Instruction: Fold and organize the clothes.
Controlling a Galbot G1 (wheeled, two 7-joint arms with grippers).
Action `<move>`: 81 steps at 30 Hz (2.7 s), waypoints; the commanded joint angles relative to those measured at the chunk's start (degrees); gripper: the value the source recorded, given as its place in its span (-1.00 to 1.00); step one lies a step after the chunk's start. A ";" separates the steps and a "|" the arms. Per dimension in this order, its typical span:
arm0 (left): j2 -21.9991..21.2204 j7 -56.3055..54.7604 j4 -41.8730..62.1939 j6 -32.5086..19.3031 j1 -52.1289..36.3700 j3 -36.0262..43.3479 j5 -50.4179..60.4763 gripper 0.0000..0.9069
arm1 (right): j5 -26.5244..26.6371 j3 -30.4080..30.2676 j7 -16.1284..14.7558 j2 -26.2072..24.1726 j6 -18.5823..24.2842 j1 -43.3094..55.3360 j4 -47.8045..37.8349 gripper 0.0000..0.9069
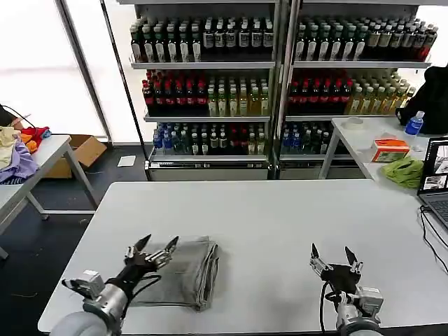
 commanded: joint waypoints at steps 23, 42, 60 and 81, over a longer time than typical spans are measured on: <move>-1.21 2.76 9.66 -0.04 3.08 -3.46 7.68 1.00 | 1.39 0.68 -0.07 -0.80 0.17 0.61 -0.52 1.00; -1.75 5.26 11.47 0.19 3.26 -2.44 8.40 -1.00 | 1.55 1.01 -0.22 -0.95 0.18 0.78 -0.27 1.00; 0.16 6.59 12.66 -0.17 3.70 -7.31 7.85 -1.00 | 2.13 1.28 0.00 -1.20 0.17 1.61 -0.34 1.00; 18.26 9.20 12.58 0.49 6.17 -32.66 5.51 -1.00 | 2.24 0.47 -0.06 -0.95 0.18 2.04 -0.73 1.00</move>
